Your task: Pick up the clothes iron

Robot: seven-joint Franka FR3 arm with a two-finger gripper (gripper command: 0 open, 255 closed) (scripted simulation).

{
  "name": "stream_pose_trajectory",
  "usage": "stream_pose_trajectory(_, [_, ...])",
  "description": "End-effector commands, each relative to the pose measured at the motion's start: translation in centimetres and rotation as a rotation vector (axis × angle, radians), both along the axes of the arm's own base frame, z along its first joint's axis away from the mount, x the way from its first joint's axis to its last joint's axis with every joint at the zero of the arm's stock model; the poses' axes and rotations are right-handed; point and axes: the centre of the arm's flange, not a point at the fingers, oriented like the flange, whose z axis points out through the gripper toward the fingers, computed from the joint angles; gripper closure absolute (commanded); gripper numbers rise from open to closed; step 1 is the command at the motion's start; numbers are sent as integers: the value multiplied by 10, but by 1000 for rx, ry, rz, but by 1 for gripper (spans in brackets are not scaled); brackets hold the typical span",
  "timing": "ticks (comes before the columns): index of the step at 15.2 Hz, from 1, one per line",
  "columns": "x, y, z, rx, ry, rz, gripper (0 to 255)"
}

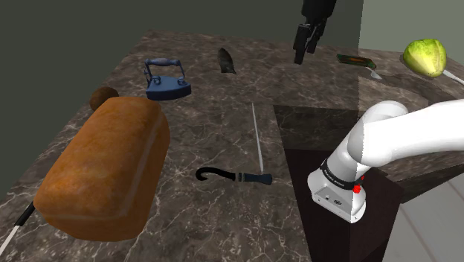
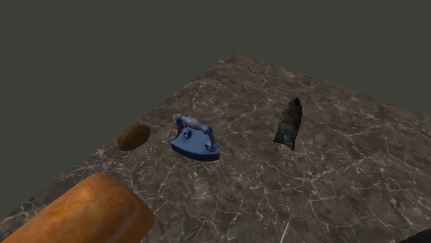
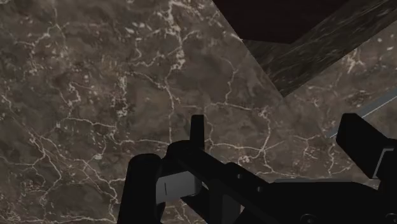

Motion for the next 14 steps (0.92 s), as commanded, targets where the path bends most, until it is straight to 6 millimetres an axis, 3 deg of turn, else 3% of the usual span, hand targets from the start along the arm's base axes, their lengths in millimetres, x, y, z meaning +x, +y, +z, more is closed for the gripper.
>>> stream_pose_trajectory(1, [0, 0, 0, 0, 0, 0, 0])
stream_pose_trajectory(14, [133, 98, -9, 16, -31, 237, 0])
